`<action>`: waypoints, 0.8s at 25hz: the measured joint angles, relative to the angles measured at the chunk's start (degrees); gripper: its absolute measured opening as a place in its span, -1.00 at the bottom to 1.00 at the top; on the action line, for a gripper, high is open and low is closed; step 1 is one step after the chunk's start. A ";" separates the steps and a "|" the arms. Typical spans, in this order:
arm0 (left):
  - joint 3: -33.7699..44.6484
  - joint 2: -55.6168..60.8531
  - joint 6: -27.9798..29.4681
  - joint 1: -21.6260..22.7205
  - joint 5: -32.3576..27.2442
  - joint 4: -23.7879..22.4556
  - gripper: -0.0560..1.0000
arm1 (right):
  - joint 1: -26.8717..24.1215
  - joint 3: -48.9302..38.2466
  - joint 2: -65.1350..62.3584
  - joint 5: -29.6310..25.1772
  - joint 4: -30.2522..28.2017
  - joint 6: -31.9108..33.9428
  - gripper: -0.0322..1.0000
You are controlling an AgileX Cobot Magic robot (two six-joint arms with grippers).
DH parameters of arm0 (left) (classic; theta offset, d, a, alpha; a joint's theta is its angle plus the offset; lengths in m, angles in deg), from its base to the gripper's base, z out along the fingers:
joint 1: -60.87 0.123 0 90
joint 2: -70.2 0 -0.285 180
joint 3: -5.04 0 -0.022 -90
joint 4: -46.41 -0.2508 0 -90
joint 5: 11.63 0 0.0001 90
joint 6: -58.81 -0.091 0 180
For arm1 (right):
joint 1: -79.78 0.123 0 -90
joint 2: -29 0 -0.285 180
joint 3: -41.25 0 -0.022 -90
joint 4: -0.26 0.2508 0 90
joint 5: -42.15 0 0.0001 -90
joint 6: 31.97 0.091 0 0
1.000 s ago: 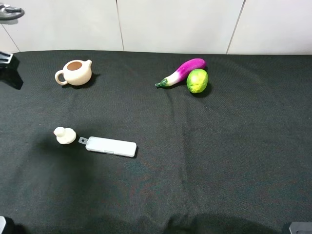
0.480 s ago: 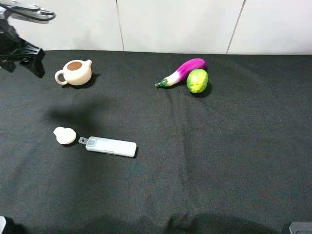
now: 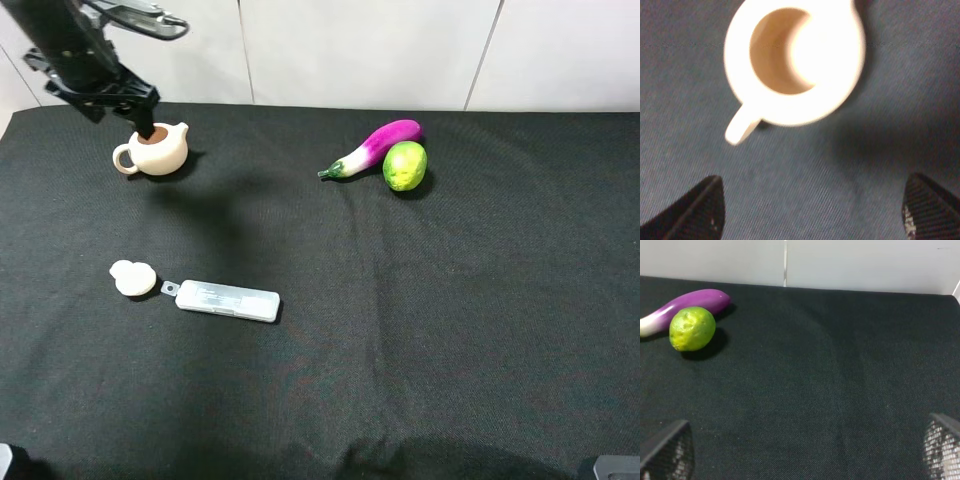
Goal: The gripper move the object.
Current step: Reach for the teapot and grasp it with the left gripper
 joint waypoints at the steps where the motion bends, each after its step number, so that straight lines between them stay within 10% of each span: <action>1: -1.00 -0.90 0.00 -0.58 -0.07 0.00 0.55 | 0.00 0.00 0.00 0.00 0.00 0.00 0.41; 20: -12.91 -12.68 0.00 -2.09 -4.92 0.10 0.55 | 0.00 0.00 0.00 0.00 0.00 0.00 0.41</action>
